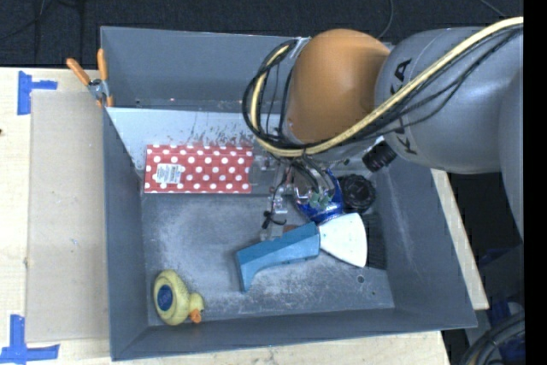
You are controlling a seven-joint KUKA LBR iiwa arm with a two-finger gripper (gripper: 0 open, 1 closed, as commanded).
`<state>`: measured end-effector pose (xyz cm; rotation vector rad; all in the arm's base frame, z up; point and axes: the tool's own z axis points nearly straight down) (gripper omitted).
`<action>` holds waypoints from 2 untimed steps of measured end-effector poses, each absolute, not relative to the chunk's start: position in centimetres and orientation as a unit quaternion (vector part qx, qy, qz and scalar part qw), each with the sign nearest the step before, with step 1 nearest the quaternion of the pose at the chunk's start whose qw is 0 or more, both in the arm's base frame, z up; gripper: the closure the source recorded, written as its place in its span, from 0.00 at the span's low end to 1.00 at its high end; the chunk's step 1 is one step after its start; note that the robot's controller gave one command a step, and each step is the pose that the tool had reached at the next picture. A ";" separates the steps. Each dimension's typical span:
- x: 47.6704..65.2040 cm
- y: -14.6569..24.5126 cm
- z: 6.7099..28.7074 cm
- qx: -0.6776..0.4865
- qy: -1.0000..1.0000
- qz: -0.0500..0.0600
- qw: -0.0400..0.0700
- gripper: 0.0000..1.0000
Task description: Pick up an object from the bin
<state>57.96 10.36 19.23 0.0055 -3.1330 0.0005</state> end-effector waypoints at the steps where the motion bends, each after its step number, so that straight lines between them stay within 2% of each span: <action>1: 58.1 10.3 19.7 0.001 -1.000 0.000 0.001 0.00; 2: 57.1 9.0 17.7 0.033 -0.999 -0.001 -0.002 0.00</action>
Offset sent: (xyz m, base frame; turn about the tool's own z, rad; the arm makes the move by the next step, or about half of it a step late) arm -0.0274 -0.0448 -0.0555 -0.1494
